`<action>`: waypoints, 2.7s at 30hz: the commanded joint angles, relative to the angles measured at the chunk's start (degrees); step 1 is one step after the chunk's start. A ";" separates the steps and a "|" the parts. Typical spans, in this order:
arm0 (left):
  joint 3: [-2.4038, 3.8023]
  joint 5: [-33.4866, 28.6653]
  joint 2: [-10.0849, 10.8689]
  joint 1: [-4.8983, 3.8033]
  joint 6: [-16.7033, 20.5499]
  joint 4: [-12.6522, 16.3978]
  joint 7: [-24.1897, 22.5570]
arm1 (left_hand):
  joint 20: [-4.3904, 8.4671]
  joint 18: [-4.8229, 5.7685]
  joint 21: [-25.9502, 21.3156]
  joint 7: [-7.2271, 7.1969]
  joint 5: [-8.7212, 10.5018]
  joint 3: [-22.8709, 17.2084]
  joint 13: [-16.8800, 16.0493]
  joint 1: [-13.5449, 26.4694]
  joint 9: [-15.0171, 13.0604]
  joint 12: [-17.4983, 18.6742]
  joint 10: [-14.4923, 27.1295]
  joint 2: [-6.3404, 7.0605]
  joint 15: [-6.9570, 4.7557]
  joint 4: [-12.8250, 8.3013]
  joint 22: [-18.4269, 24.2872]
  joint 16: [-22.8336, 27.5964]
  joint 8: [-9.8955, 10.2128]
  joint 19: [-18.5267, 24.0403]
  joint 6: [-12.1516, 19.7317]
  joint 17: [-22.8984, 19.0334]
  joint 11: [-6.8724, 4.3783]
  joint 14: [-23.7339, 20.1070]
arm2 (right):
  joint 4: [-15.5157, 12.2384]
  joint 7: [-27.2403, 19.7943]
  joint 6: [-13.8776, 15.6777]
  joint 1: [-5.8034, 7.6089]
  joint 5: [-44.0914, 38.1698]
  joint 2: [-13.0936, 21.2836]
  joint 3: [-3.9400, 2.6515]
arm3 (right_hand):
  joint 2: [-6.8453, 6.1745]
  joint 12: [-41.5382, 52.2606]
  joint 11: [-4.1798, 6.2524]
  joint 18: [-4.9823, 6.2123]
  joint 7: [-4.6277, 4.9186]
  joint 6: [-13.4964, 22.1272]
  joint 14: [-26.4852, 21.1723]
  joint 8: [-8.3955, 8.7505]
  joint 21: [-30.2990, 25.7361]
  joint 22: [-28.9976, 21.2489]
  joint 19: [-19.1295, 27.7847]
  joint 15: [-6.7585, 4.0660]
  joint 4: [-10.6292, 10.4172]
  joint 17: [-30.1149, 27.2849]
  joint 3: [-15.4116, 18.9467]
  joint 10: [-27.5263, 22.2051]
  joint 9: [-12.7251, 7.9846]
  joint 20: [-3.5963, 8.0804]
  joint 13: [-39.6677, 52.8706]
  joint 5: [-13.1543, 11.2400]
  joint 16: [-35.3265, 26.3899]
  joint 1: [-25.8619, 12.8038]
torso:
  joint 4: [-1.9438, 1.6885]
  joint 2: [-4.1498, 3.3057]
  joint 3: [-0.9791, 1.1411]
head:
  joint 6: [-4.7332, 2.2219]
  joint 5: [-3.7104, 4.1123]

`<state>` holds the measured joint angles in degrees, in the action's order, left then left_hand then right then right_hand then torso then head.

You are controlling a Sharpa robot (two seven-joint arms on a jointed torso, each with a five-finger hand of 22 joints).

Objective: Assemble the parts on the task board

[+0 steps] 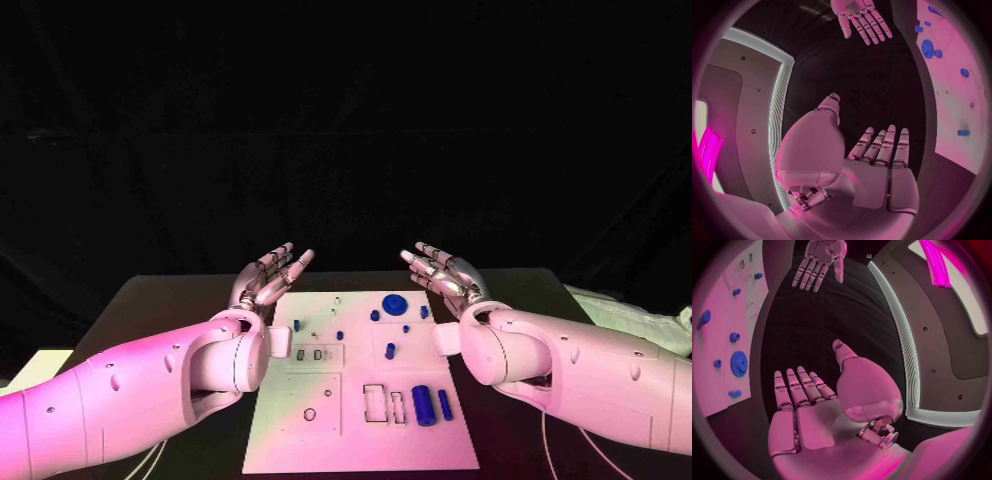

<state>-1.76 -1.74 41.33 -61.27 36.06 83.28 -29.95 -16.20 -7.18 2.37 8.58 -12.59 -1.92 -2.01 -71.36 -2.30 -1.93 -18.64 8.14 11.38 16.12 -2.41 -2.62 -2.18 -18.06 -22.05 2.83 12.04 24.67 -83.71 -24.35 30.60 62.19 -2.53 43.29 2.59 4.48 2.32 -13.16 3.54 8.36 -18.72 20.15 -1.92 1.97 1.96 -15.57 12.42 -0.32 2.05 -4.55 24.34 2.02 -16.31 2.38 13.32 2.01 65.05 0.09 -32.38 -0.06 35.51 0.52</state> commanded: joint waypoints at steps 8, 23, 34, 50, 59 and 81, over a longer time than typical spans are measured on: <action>0.06 -0.44 -0.13 -0.12 -3.65 -0.01 -1.70 | -0.23 -2.20 5.46 4.70 -0.28 -2.73 -1.69 -6.24 -1.90 -3.39 -28.73 -5.32 -0.11 -2.09 -2.26 -4.08 -4.00 -25.29 -25.09 1.85 0.65 23.77 | 2.48 5.59 -16.88 0.84 -5.63 -0.68 0.86 | -0.18 3.01 1.29 6.58 5.74 -25.29 31.06 -2.36 7.01 2.84 -26.69 -1.87 8.71 1.67 -2.81 28.24 1.56 -0.34 1.28 0.27 4.70 11.25 | 0.00 -0.03 -0.01 | 0.00 0.00; 0.12 -1.00 4.14 -1.93 -9.16 2.82 -1.97 | 3.66 -3.38 8.80 3.19 0.11 -2.78 -1.84 -9.17 -1.53 -3.71 -42.92 -5.77 -5.05 -7.27 -2.55 -7.21 -4.06 -42.20 -35.59 4.10 -3.14 39.64 | 6.41 5.98 -7.91 4.66 -31.10 1.19 0.24 | -1.32 2.04 4.51 7.13 3.47 -38.09 44.95 -2.01 11.97 3.47 -38.15 -6.15 13.02 2.03 -10.11 38.90 1.83 3.56 1.19 -0.28 6.06 10.89 | -1.94 -5.13 -0.47 | -1.23 1.64; 0.42 -1.66 8.20 -2.82 -11.97 10.19 -0.91 | 3.75 -3.34 8.48 3.14 0.52 -2.79 -1.79 -9.29 -1.48 -3.28 -43.17 -5.77 -5.10 -7.65 -2.34 -6.90 -3.74 -42.56 -35.76 4.33 -3.18 39.88 | 5.68 17.43 -10.61 7.04 -60.02 1.26 -0.40 | -3.73 1.63 6.95 7.00 2.05 -40.56 62.42 -1.97 24.36 9.51 -51.10 -11.26 14.48 6.16 -10.88 43.71 1.85 10.08 1.32 -0.91 12.90 10.60 | -2.38 -8.34 -0.75 | -2.52 2.48; 0.57 -3.54 9.66 -2.91 -13.27 15.72 0.61 | 3.72 -3.27 7.97 3.31 0.88 -2.62 -1.75 -9.02 -1.44 -2.70 -43.21 -5.79 -4.99 -7.90 -2.05 -6.32 -3.28 -42.74 -35.75 4.51 -3.05 39.74 | 2.80 33.23 -16.31 8.44 -90.72 0.46 -0.91 | -6.93 1.31 8.24 6.89 0.58 -41.90 66.25 -1.69 38.92 18.14 -53.45 -12.59 12.10 19.82 -14.83 42.87 1.76 11.90 1.19 -4.80 33.21 7.83 | -3.20 -10.66 -0.82 | -2.52 3.64; 0.63 -3.59 9.38 -2.93 -13.43 15.89 1.00 | 3.70 -3.27 7.86 3.38 0.96 -2.56 -1.75 -8.96 -1.43 -2.58 -43.21 -5.79 -4.96 -7.96 -1.98 -6.21 -3.17 -42.78 -35.75 4.56 -3.00 39.74 | 2.06 35.09 -18.80 8.92 -95.11 -0.28 -0.94 | -9.69 1.31 8.11 6.64 0.21 -41.91 66.04 -1.76 48.15 25.07 -53.40 -12.37 8.87 42.46 -18.23 41.56 1.85 11.45 1.19 -5.78 56.66 7.58 | -3.73 -10.96 -0.88 | -2.25 4.29; 0.66 -3.66 9.09 -3.12 -13.36 15.92 1.64 | 3.65 -3.25 7.54 3.63 1.16 -2.47 -1.74 -8.93 -1.41 -2.20 -43.10 -5.85 -4.88 -8.24 -1.82 -5.90 -2.82 -42.92 -35.61 4.72 -2.84 39.77 | 4.12 35.69 -24.48 9.88 -96.44 -2.76 -0.89 | -10.57 1.38 8.50 5.38 -0.60 -42.94 66.09 -1.93 57.39 35.74 -54.67 -12.44 5.97 52.07 -20.38 42.64 2.00 11.28 1.22 -5.95 65.73 8.14 | -3.80 -11.27 -0.77 | -1.11 4.05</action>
<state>-1.17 -5.19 50.56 -64.27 23.84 99.02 -28.31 -12.59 -9.82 10.13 11.95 -11.71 -4.36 -3.73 -80.29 -3.81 -4.38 -61.73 2.35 6.34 8.12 -4.30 -8.64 -5.27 -60.51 -57.73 7.47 9.00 64.23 -79.69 10.91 9.15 72.01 -97.85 40.70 1.70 -5.68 3.76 -4.76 9.73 7.94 -61.43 83.72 -3.74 58.99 37.55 -69.90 -0.11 6.08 53.97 -24.99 66.50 3.96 -5.13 3.57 7.63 67.39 72.93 -3.69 -43.63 -0.85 34.27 4.60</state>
